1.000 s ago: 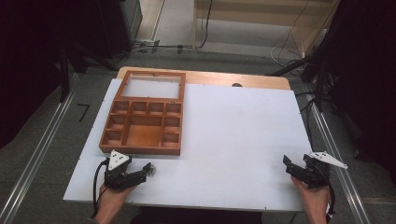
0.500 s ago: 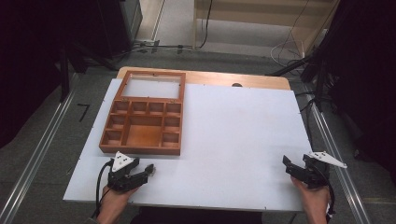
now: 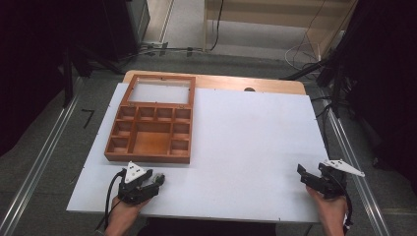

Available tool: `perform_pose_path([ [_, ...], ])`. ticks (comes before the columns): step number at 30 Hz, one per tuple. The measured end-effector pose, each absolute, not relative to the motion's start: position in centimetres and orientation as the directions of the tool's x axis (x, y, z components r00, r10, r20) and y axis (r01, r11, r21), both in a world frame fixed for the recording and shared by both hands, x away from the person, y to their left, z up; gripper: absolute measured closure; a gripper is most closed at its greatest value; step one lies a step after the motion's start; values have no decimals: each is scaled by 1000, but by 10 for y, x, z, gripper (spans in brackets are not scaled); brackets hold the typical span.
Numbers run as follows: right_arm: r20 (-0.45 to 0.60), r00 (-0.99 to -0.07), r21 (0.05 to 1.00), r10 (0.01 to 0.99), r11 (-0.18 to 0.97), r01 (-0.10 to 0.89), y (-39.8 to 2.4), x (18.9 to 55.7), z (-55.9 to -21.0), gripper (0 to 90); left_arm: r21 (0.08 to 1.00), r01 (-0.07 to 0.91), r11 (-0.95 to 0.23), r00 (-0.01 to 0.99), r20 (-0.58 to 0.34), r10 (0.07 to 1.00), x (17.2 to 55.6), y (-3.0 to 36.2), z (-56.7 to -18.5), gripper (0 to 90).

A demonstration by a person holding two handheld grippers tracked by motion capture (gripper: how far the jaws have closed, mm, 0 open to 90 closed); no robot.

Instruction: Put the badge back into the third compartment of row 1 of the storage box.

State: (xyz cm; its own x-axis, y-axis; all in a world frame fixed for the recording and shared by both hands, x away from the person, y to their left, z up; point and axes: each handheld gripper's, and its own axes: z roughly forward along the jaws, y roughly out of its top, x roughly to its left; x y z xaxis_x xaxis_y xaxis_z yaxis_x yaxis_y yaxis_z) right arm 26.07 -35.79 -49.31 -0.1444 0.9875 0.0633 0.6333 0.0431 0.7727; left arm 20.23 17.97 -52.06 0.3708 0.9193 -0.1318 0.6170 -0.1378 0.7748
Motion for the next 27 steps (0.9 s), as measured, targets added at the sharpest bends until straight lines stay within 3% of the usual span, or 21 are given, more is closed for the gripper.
perform_pose_path([
  [4,64,-145,773,987,43,633,-358,261,-493,185,771,621,-141,377,-135,916,201,178,-520,567],
  [17,63,-142,775,988,42,631,-359,261,-493,186,774,632,-40,386,-270,882,197,184,-514,817],
  [27,66,-142,774,988,39,632,-359,260,-492,187,776,629,-44,424,-296,856,195,181,-512,881],
])
